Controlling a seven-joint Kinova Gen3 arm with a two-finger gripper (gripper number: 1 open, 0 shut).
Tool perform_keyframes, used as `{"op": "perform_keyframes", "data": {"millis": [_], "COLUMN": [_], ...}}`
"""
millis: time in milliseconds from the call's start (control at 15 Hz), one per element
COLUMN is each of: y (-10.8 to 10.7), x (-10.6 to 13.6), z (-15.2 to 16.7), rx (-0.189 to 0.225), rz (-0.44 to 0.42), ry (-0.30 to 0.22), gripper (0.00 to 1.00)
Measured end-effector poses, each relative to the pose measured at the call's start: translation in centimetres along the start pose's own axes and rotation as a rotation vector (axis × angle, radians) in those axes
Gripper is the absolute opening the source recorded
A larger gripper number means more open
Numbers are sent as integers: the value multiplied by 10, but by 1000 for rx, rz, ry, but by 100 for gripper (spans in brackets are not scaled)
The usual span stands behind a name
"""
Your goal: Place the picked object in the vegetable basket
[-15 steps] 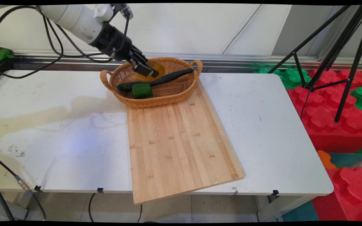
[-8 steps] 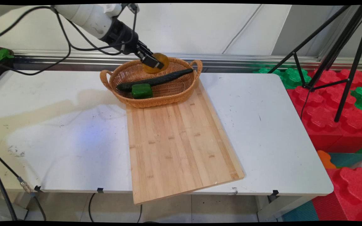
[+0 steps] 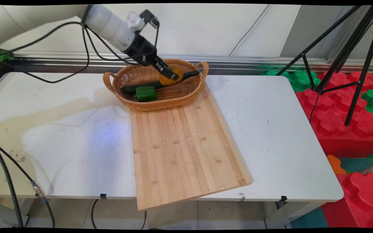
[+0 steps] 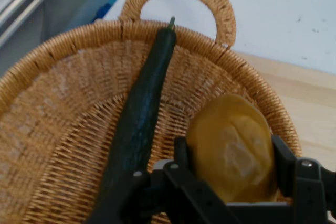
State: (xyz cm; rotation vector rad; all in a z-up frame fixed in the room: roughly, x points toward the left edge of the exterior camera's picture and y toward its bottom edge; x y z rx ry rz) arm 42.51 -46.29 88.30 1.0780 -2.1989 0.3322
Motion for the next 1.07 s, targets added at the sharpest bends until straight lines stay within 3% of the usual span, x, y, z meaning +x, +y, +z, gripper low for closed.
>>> {"op": "perform_keyframes", "data": {"millis": [400, 800, 867, 1067], "y": [-4, -17, -18, -20], "x": [-8, -7, -7, -6], "z": [41, 61, 63, 66], "rx": [-21, 20, 20, 15], "rz": [-33, -41, -38, -30], "ry": [-59, -71, -72, -70], "gripper": [0, 0, 100, 100]}}
